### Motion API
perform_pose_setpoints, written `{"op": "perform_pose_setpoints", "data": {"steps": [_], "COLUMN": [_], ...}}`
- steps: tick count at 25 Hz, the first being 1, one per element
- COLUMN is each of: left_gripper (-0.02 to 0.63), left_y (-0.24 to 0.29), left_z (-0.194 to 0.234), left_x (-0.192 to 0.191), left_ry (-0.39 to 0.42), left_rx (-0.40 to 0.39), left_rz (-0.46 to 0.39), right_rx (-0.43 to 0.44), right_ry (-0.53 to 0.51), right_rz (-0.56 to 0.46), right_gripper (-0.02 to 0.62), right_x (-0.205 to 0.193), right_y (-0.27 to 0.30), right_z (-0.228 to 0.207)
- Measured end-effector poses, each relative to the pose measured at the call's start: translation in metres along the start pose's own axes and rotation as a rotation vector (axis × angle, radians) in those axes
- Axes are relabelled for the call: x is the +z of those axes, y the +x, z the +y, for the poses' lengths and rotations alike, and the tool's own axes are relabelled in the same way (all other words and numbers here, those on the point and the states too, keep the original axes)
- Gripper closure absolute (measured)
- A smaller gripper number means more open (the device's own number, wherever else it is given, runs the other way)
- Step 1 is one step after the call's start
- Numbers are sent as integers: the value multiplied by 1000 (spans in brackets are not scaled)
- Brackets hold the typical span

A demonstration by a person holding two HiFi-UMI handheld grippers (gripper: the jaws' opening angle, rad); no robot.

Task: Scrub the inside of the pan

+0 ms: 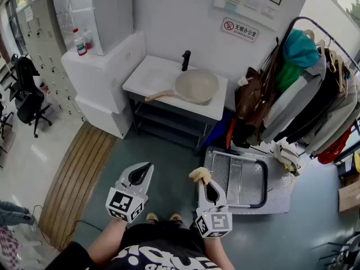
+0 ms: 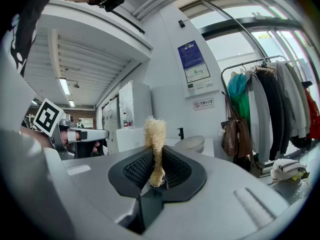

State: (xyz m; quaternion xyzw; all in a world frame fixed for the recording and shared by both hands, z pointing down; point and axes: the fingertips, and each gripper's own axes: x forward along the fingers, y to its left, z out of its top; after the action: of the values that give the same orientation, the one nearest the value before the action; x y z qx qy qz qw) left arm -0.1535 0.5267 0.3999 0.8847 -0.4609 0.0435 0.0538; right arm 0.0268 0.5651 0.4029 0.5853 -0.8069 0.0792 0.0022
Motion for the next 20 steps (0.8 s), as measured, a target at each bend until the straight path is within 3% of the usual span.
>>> {"op": "perform_pose_setpoints", "data": {"steps": [11,20], "left_gripper": [609,609], "left_y": [6,-7], "left_z": [-4,6], "left_x": [-9,-21], "left_ry": [-2,5], "left_rx": [-21,-68], "left_rz": [24,32], "right_rx": [23,19], "right_ry": [18,15], "right_rz": [-14,-18], "right_gripper": [543,543], "right_x": [1,-7], "right_y": [1,2], "right_z": [3,33]}}
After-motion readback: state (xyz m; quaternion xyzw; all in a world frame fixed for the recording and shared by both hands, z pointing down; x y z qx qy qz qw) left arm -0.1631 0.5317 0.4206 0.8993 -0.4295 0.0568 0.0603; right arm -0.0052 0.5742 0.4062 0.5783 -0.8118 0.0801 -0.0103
